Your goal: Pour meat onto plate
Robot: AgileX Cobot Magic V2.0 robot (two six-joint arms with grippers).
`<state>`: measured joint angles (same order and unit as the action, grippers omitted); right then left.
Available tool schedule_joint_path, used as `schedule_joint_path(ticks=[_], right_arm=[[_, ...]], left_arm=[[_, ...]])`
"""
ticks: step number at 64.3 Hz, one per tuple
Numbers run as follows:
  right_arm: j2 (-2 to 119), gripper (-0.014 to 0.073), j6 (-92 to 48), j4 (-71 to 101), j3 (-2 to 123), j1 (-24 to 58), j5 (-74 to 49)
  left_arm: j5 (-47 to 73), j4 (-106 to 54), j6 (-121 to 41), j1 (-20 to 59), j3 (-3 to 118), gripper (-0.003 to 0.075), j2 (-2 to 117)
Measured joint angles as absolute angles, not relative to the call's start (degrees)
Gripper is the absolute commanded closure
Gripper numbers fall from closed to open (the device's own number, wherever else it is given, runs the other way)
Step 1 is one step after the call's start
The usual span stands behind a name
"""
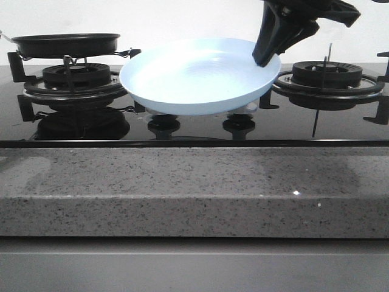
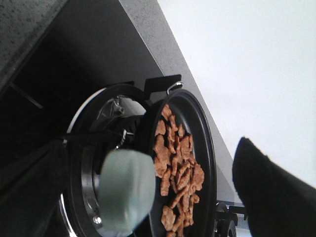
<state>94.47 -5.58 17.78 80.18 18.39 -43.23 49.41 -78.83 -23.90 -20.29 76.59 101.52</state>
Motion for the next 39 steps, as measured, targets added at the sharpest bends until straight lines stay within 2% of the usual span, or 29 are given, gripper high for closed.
schedule_joint_path(ticks=[4,8,23,29,36,39], right_arm=[[94.5,0.0654,-5.6,17.8,80.2,18.4,-43.2],[94.5,0.0654,-5.6,17.8,80.2,18.4,-43.2],[94.5,0.0654,-5.6,17.8,80.2,18.4,-43.2],[94.5,0.0654,-5.6,17.8,80.2,18.4,-43.2],[94.5,0.0654,-5.6,17.8,80.2,18.4,-43.2],[94.5,0.0654,-5.6,17.8,80.2,18.4,-43.2]], left_arm=[[49.3,-78.8,-23.9,-20.3,77.0,0.0099,102.0],[49.3,-78.8,-23.9,-20.3,77.2,0.0165,102.1],[49.3,-78.6,-23.9,-20.3,77.2,0.0538,102.1],[49.4,-78.4,-24.0,-20.3,77.2,0.0646,102.1],[49.7,-78.9,-24.0,-20.3,77.2,0.0741,102.1],[49.8,-79.2,-23.9,-20.3,77.4,0.0741,102.1]])
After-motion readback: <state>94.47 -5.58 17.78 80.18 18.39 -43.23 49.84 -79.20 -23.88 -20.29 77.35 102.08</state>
